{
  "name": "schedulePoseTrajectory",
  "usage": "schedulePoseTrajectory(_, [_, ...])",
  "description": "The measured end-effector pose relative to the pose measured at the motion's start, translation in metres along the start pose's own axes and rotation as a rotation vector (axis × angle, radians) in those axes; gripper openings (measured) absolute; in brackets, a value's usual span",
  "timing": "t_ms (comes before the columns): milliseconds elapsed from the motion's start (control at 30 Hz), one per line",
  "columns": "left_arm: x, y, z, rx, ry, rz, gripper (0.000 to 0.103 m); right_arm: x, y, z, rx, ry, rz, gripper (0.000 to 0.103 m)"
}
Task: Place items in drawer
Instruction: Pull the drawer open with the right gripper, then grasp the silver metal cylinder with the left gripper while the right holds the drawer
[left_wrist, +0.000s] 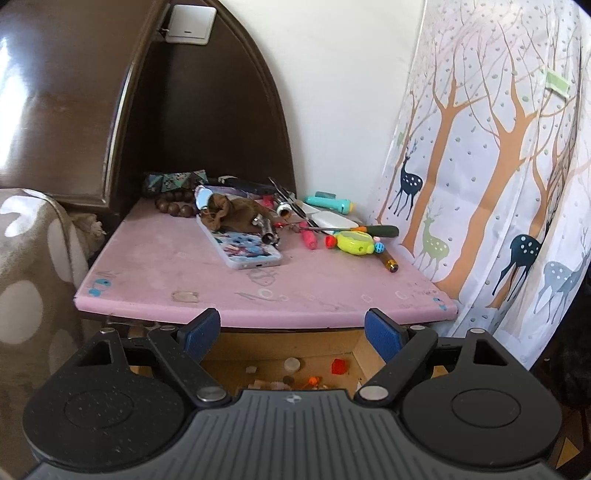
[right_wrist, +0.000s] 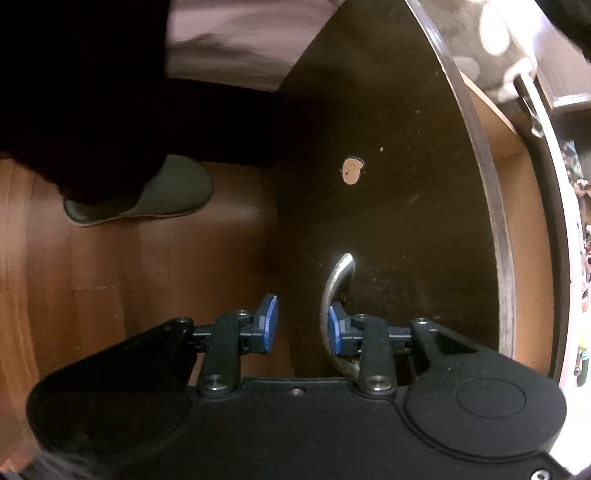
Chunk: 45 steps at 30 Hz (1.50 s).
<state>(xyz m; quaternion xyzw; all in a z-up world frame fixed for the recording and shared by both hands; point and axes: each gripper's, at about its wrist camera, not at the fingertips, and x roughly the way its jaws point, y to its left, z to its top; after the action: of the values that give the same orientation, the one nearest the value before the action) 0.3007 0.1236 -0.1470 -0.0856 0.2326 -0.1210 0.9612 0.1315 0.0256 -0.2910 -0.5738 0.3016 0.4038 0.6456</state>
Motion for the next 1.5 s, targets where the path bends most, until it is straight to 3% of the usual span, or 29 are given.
schedulePoseTrajectory(233, [0.020, -0.022, -0.004, 0.037, 0.035, 0.005, 0.086, -0.006, 0.012, -0.001, 0.011, -0.026, -0.030, 0.031])
schedulePoseTrajectory(400, [0.028, -0.033, -0.006, 0.037, 0.053, 0.024, 0.086, -0.004, 0.021, 0.000, 0.002, -0.026, -0.040, 0.054])
schedulePoseTrajectory(600, [0.035, -0.042, -0.008, 0.029, 0.084, 0.069, 0.086, -0.012, 0.011, 0.000, 0.012, -0.035, -0.014, 0.053])
schedulePoseTrajectory(767, [0.040, -0.050, -0.006, 0.000, 0.112, 0.124, 0.086, -0.012, 0.012, 0.002, 0.008, -0.035, -0.011, 0.057])
schedulePoseTrajectory(933, [0.058, -0.064, 0.003, 0.028, 0.146, 0.166, 0.086, -0.003, 0.025, 0.003, -0.017, -0.025, -0.015, 0.071])
schedulePoseTrajectory(1133, [0.100, -0.078, 0.035, 0.117, 0.145, 0.225, 0.085, -0.003, 0.025, 0.003, -0.025, -0.021, -0.015, 0.073])
schedulePoseTrajectory(1300, [0.142, -0.078, 0.061, 0.183, 0.148, 0.289, 0.076, -0.003, 0.023, 0.004, -0.020, -0.018, -0.007, 0.073])
schedulePoseTrajectory(1500, [0.187, -0.057, 0.082, 0.174, 0.166, 0.360, 0.059, -0.002, 0.022, 0.004, -0.022, -0.014, -0.003, 0.073])
